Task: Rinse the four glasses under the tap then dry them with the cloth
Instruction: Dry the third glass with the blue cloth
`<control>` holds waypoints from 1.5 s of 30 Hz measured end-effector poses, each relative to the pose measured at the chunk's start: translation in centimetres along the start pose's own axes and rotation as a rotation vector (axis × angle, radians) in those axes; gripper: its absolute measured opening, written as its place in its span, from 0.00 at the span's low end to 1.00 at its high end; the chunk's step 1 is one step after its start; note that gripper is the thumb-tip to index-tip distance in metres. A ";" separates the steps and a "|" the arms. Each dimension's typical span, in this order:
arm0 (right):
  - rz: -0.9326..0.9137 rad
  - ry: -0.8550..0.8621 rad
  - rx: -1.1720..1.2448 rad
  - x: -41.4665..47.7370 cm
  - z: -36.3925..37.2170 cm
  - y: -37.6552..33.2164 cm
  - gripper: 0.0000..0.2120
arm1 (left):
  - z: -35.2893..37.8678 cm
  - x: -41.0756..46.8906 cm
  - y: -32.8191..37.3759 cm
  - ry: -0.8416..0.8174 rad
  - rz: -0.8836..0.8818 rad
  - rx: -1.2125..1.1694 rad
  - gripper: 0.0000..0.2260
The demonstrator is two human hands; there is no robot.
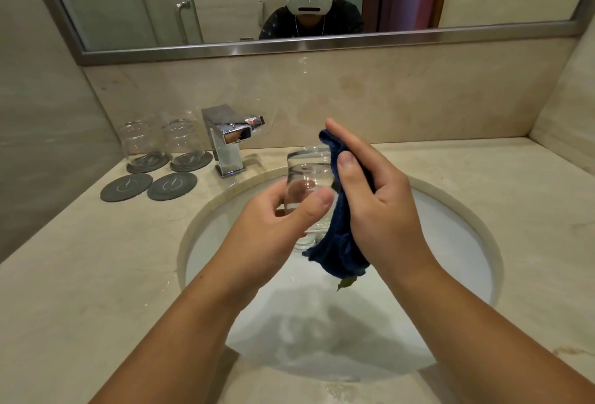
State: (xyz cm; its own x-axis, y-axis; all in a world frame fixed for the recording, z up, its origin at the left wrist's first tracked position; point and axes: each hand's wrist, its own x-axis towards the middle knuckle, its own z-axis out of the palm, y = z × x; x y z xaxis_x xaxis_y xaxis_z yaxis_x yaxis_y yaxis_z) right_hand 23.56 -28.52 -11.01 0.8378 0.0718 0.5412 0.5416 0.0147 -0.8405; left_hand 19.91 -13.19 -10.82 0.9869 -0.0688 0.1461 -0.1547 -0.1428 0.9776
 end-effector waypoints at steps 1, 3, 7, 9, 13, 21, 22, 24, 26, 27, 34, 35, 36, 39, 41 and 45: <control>0.020 0.008 0.031 0.1 0.0 0.0 0.18 | 0.0 0.0 0.2 -0.004 0.018 -0.021 0.11; 0.067 0.032 0.108 0.3 -0.1 0.0 0.17 | -0.2 -0.1 0.3 -0.018 0.031 -0.088 0.10; 0.146 0.047 0.191 0.6 -0.2 0.3 0.17 | -0.5 0.2 -0.4 -0.030 0.008 -0.207 0.28; 0.139 0.059 0.187 0.6 -0.1 0.5 0.16 | -0.5 0.4 -0.9 -0.017 -0.033 -0.198 0.37; 0.116 0.078 0.138 0.4 -0.2 0.2 0.16 | -0.4 0.8 -1.1 0.027 -0.064 -0.050 0.28; 0.027 0.018 -0.040 0.1 0.0 0.6 0.17 | 0.0 0.3 -0.8 -0.019 -0.032 0.043 0.19; 0.020 0.028 -0.031 0.2 0.0 0.6 0.17 | 0.0 0.3 -0.7 -0.005 -0.024 0.029 0.16; 0.027 0.057 0.020 0.5 -0.1 0.6 0.16 | -0.3 0.2 -0.3 0.003 -0.012 -0.047 0.11; 0.082 0.072 0.114 0.7 -0.2 0.6 0.16 | -0.3 0.0 -0.1 -0.025 -0.012 -0.169 0.13; 0.125 0.072 0.180 0.8 -0.3 0.5 0.16 | -0.3 0.0 -0.1 -0.038 -0.013 -0.225 0.18; 0.200 0.133 0.249 0.8 -0.2 0.5 0.15 | -0.3 0.4 -0.5 -0.033 -0.056 -0.173 0.31; 0.177 0.140 0.218 0.8 -0.2 0.5 0.15 | -0.4 0.6 -0.5 -0.015 -0.056 -0.144 0.27; 0.150 0.144 0.184 0.7 -0.2 0.5 0.15 | -0.4 0.7 -0.5 0.001 -0.057 -0.128 0.25; 0.062 0.124 0.095 0.3 -0.2 0.0 0.17 | -0.3 0.7 -0.4 0.035 -0.060 -0.129 0.20; -0.003 0.088 0.035 0.0 0.0 -0.1 0.17 | 0.1 0.5 -0.3 0.028 -0.035 -0.071 0.22; -0.032 0.077 0.032 0.0 0.2 0.1 0.17 | 0.0 0.1 -0.3 0.016 0.038 -0.015 0.20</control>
State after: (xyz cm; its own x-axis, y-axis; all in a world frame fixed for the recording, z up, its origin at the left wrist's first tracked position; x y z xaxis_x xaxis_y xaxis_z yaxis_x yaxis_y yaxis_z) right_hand 23.58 -28.30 -11.07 0.8237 -0.0060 0.5670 0.5666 0.0477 -0.8226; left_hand 20.03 -13.20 -11.12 0.9809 -0.0581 0.1855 -0.1916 -0.1254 0.9734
